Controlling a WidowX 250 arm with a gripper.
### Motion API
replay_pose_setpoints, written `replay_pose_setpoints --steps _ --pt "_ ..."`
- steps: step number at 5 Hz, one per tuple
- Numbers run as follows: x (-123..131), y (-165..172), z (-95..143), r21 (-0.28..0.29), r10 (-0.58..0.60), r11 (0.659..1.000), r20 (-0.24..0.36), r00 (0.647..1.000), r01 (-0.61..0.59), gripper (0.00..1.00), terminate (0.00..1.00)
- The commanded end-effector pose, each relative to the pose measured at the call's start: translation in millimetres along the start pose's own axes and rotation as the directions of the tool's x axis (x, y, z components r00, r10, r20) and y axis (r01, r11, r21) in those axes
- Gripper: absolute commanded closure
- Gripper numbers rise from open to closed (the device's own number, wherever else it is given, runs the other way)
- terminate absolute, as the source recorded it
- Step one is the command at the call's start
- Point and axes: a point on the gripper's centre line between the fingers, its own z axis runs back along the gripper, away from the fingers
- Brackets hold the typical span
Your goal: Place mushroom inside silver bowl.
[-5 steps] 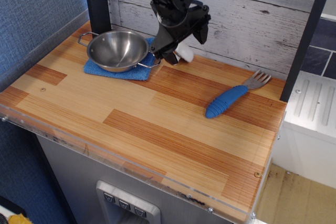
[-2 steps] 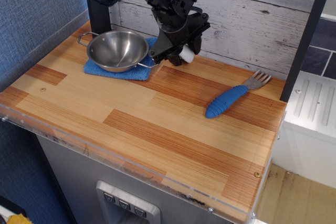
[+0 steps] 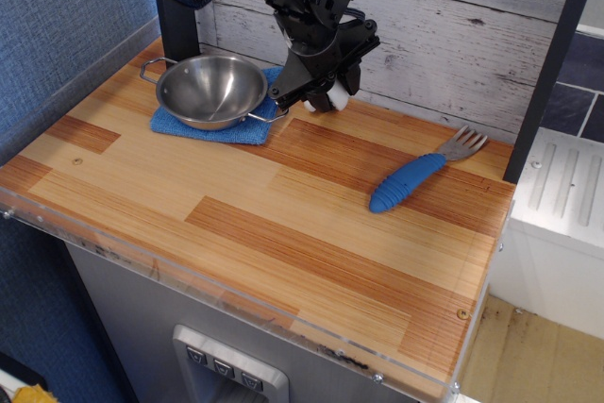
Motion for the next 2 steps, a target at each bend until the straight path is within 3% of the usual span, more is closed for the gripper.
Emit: replay_pose_setpoints --steps 1,2 --pt "8.3 -19.0 36.0 -0.066 -0.021 0.998 0.043 0.999 0.024 1.00 0.00" --pt "1.8 -24.4 54.0 -0.091 -0.026 0.995 0.053 0.998 0.031 1.00 0.00"
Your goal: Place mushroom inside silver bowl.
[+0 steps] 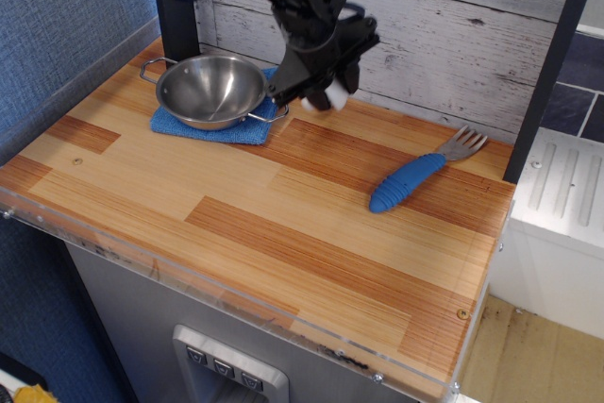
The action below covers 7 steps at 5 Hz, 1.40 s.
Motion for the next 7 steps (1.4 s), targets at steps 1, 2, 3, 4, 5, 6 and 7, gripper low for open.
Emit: replay_pose_setpoints --steps 1,2,3,4,5,6,7 --pt "-0.9 -25.8 55.6 -0.111 -0.038 0.993 0.054 0.998 0.044 1.00 0.00" --pt "-0.7 -26.5 75.9 -0.113 -0.076 0.990 0.059 0.995 0.083 1.00 0.00" --pt "12.0 -17.3 95.2 -0.101 -0.046 0.993 0.094 0.995 0.055 1.00 0.00" --pt "26.1 0.9 104.8 -0.083 -0.009 0.996 0.119 0.993 0.019 1.00 0.00" --pt "38.0 21.4 109.7 -0.052 0.012 0.999 0.127 0.992 -0.005 1.00 0.00" --pt "45.4 45.9 110.3 -0.011 0.029 1.000 0.125 0.992 -0.028 1.00 0.00" --pt "49.6 65.4 108.9 0.020 0.055 0.998 0.127 0.990 -0.057 1.00 0.00"
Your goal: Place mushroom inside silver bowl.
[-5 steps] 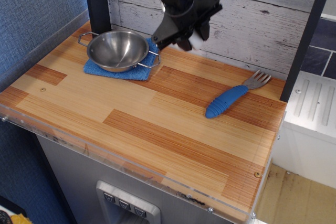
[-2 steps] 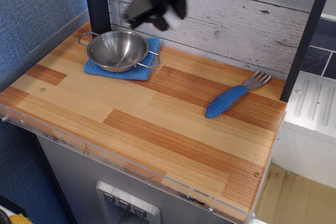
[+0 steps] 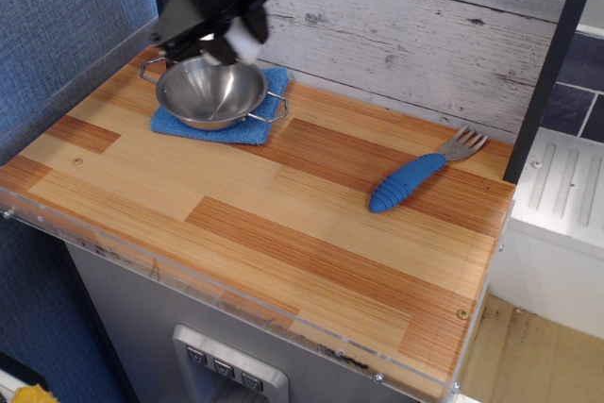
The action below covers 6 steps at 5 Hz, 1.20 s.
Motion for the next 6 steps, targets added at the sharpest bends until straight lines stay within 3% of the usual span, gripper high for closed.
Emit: replay_pose_setpoints --steps 1,6 --pt "20.5 29.2 3.0 0.020 0.051 0.998 0.038 0.998 -0.052 1.00 0.00" --pt "27.3 39.2 -65.8 0.112 0.086 0.990 -0.052 0.995 -0.080 1.00 0.00"
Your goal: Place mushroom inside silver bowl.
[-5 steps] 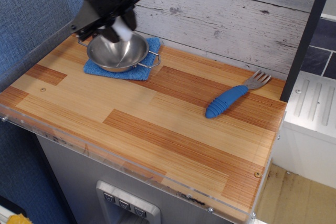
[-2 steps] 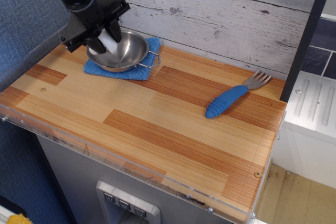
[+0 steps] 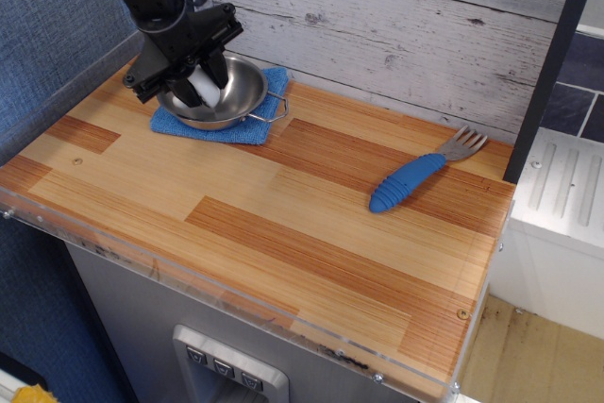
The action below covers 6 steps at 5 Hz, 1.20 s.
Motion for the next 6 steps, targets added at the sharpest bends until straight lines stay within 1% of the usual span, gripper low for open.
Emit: replay_pose_setpoints --steps 1,2,3,4,5,6 --pt "4.1 -6.5 10.1 0.031 0.112 0.993 0.043 0.993 -0.113 0.00 0.00" --pt "0.4 -4.2 12.0 0.003 0.119 0.993 0.032 0.992 -0.119 0.00 0.00" --pt "3.0 -7.3 16.9 -0.008 0.101 0.995 0.032 0.994 -0.100 0.00 0.00" --pt "4.6 -12.3 25.8 -0.026 0.091 0.996 0.048 0.995 -0.090 0.00 0.00" --pt "3.4 -20.1 36.4 -0.054 0.079 0.996 0.057 0.995 -0.076 0.00 0.00" --pt "4.1 -30.0 55.2 -0.074 0.053 0.996 0.081 0.995 -0.047 0.00 0.00"
